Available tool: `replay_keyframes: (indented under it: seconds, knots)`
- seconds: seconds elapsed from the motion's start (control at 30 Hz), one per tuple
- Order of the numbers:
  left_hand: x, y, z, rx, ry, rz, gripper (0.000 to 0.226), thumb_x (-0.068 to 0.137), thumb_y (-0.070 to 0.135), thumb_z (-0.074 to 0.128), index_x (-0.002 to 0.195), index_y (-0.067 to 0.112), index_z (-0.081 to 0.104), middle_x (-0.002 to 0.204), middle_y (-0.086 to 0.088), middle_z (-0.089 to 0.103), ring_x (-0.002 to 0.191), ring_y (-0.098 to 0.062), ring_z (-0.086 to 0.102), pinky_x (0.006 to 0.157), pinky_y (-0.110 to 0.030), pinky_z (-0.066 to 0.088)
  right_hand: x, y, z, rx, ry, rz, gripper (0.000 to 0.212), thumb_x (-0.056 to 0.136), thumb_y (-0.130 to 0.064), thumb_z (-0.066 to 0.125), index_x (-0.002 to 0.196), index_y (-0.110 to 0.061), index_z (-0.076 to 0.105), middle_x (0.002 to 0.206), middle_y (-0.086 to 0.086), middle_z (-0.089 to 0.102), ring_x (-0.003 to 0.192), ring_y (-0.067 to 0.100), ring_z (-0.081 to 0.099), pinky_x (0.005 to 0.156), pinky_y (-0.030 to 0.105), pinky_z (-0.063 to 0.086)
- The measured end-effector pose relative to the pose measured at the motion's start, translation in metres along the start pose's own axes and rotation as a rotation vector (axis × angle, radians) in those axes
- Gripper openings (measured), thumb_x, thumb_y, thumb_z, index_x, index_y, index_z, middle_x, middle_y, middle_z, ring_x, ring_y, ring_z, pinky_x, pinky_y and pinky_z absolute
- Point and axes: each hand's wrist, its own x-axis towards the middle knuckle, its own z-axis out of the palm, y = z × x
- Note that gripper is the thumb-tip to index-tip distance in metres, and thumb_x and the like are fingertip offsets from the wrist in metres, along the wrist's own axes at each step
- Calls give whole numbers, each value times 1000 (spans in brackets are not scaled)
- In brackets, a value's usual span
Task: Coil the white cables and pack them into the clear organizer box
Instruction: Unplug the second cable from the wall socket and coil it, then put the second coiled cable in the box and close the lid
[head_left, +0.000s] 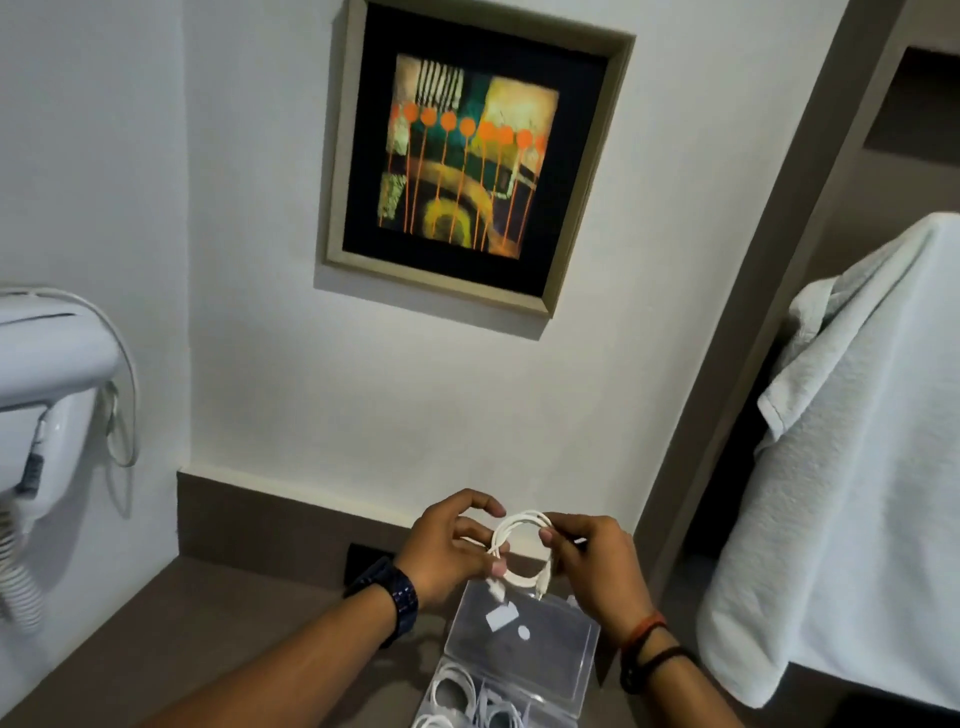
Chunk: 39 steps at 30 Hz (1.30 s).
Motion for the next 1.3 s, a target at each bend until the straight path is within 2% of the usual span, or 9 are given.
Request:
replay_keyframes:
  seconds: [0.33, 0.5, 0.6, 0.8, 0.97, 1.07, 1.13, 1.2, 1.3]
  knots:
    - [-10, -154, 52, -266, 186, -347, 47, 63, -26, 66, 98, 5, 63, 74, -16, 66, 61, -16, 66, 50, -20, 56, -47, 128, 86, 124, -73, 437, 13, 86, -3, 63, 78, -3, 74, 70, 17, 71, 63, 26, 69, 67, 43, 60]
    - [-10, -238, 73, -202, 293, -471, 38, 63, -24, 67, 95, -4, 63, 77, -16, 69, 59, -9, 66, 51, -16, 54, -75, 183, 140, 133, -51, 651, 18, 85, -3, 65, 78, -15, 76, 72, 5, 74, 66, 20, 68, 66, 41, 61]
    - [-14, -267, 83, -131, 304, -475, 41, 49, -7, 74, 86, 10, 70, 75, -12, 73, 65, -17, 68, 60, -26, 56, -89, 204, 160, 105, -17, 744, 16, 85, -9, 66, 73, -14, 75, 63, 9, 70, 57, 17, 60, 62, 38, 57]
    - [-13, -281, 87, 211, 155, -443, 25, 64, 2, 77, 87, 14, 74, 80, 10, 70, 79, -12, 65, 73, -28, 54, -102, 216, 177, 20, 56, 766, 18, 83, -11, 68, 68, -19, 74, 55, -12, 64, 47, -4, 55, 49, 4, 40]
    - [-14, -291, 78, 567, 11, -335, 7, 68, 15, 76, 75, 14, 76, 96, -1, 72, 100, -14, 54, 83, -24, 46, -106, 215, 179, -63, 56, 766, 6, 82, -17, 72, 85, -16, 77, 81, 5, 75, 64, 14, 65, 71, 28, 56]
    - [-13, -284, 74, 695, 47, -330, 13, 70, -2, 70, 72, 10, 66, 99, -10, 58, 77, -13, 67, 66, -31, 58, -105, 215, 178, -186, -1, 744, 11, 84, -23, 68, 90, -19, 75, 92, 10, 71, 78, 24, 67, 76, 30, 54]
    - [-14, -290, 73, 745, -24, -289, 18, 74, 1, 65, 72, 19, 61, 99, -10, 52, 75, -23, 67, 65, -44, 60, -104, 214, 178, -305, -47, 682, 13, 87, -28, 64, 93, -21, 73, 92, 9, 68, 84, 23, 65, 75, 28, 52]
    - [-13, -284, 77, 787, -85, -221, 8, 78, 19, 66, 83, 24, 65, 104, -4, 58, 92, -26, 60, 79, -41, 55, -105, 211, 177, -413, -79, 607, 14, 89, -30, 61, 90, -21, 72, 88, 8, 67, 84, 23, 63, 71, 27, 49]
    - [-9, -278, 77, 889, -240, -70, 21, 54, 24, 83, 70, 18, 71, 86, 3, 69, 80, -24, 66, 67, -33, 54, -105, 208, 173, -516, -115, 541, 7, 80, -22, 71, 75, -18, 72, 75, 10, 66, 69, 25, 64, 58, 28, 51]
